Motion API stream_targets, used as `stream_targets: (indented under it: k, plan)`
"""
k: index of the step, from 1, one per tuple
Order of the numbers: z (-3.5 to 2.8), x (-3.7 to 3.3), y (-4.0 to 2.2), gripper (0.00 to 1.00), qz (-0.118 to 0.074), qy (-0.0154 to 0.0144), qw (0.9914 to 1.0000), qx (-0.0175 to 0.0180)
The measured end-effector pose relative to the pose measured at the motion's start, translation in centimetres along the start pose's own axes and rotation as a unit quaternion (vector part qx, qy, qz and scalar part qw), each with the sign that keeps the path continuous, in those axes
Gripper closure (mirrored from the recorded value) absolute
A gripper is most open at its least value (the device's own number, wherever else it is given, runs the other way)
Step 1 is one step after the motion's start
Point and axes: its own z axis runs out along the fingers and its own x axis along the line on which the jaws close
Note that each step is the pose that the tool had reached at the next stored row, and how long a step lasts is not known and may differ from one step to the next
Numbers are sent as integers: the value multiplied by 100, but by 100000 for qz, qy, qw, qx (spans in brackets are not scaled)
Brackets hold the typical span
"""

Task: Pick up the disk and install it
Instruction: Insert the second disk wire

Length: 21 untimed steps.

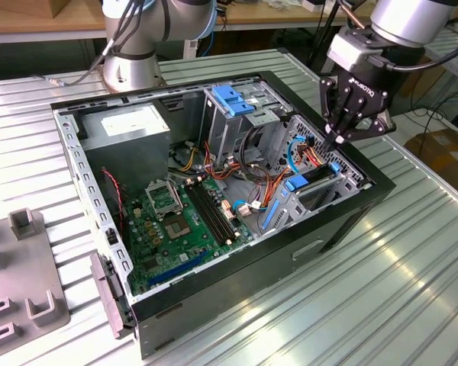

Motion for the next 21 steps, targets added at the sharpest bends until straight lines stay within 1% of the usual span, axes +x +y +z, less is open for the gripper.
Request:
stream_targets:
  k: [2,4,5,7,8,11,15,21]
  plan:
    - [-18,1,0,90,-4,-98,100000,-11]
    - [-19,0,2,90,-14,-137,100000,-12]
    - [-19,1,19,90,-6,-139,100000,-17]
    - [-17,2,80,90,-3,-145,100000,-14]
    - [-16,3,97,90,-5,-158,100000,-16]
    - [-18,-9,118,90,-6,-156,100000,-15]
    - [-24,-52,147,90,-7,-158,100000,-14]
    - [-52,-155,163,90,-10,-150,100000,-16]
